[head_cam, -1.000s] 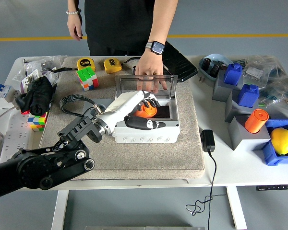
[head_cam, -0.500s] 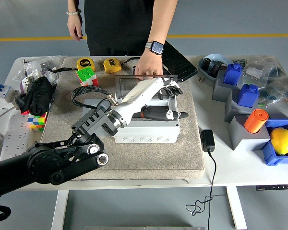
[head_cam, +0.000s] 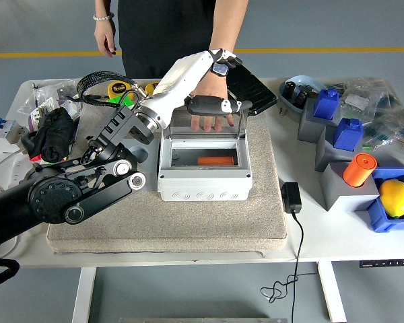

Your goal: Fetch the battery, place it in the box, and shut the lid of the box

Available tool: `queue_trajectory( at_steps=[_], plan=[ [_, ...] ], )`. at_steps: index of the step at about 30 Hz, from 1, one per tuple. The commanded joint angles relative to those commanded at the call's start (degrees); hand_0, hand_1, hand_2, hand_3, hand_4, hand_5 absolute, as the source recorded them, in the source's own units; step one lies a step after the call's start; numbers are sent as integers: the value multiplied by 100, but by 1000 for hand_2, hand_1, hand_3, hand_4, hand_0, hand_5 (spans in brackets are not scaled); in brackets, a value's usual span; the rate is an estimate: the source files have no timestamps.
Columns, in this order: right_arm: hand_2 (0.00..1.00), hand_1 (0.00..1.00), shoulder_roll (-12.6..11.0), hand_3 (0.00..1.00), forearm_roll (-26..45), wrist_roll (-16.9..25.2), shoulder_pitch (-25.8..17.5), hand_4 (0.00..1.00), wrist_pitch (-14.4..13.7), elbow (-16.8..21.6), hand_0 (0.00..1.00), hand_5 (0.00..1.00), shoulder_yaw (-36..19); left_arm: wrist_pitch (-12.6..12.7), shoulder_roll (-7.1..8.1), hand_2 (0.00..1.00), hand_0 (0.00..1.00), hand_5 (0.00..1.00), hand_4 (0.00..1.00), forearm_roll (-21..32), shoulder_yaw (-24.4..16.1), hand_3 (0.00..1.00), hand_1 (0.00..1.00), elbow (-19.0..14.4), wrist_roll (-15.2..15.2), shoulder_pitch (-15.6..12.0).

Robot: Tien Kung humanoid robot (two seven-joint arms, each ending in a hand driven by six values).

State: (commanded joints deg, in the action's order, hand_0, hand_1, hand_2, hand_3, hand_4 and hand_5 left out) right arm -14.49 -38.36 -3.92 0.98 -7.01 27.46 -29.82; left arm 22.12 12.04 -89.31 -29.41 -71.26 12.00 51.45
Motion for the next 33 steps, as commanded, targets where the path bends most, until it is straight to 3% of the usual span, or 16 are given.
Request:
queue_trajectory(
  at_steps=[4,5,7,10,11,16,17,21,22,23,33],
  plan=[
    [667,659,-1,571,6,-2,13,936,1,9,618,446,0,-469,-5,802,843,614,998,-88,90,797,835,221,540,172],
    [667,659,-1,570,9,1,15,935,-1,13,619,446,-1,-587,8,756,785,674,998,-111,91,770,792,238,661,187],
    [667,659,-2,570,6,1,10,935,-3,20,619,446,-13,-736,53,756,785,674,998,-145,80,770,792,187,812,181],
    [667,659,0,570,17,-2,0,935,-1,10,619,446,-14,-829,99,756,785,674,998,-166,69,770,792,88,900,163],
    [667,659,1,570,15,-2,-5,936,-1,7,619,445,-15,-856,116,668,572,660,998,-183,60,704,689,46,921,151],
    [667,659,1,570,14,-3,-10,936,0,8,619,445,-12,-1172,154,668,572,660,998,-205,75,704,689,-7,1189,121],
    [667,659,-1,570,10,-1,-6,935,-1,16,619,445,-20,-1265,165,651,505,646,998,-201,85,688,661,-18,1265,116],
    [667,659,0,570,1,-1,0,935,-4,27,619,445,-42,-1491,220,651,505,646,998,-191,86,688,661,-126,1453,87],
    [667,659,0,570,0,-1,-1,935,-4,28,619,445,-47,-1523,236,651,505,646,998,-181,73,688,661,-166,1477,75],
    [668,659,1,570,-1,-1,-4,935,-6,29,619,445,-55,-1544,257,634,443,620,998,-176,55,661,633,-218,1491,58],
    [667,659,2,570,-12,-7,-31,935,1,15,619,444,-63,-1642,445,631,415,655,998,-81,-134,656,628,-895,1628,-187]
  ],
)
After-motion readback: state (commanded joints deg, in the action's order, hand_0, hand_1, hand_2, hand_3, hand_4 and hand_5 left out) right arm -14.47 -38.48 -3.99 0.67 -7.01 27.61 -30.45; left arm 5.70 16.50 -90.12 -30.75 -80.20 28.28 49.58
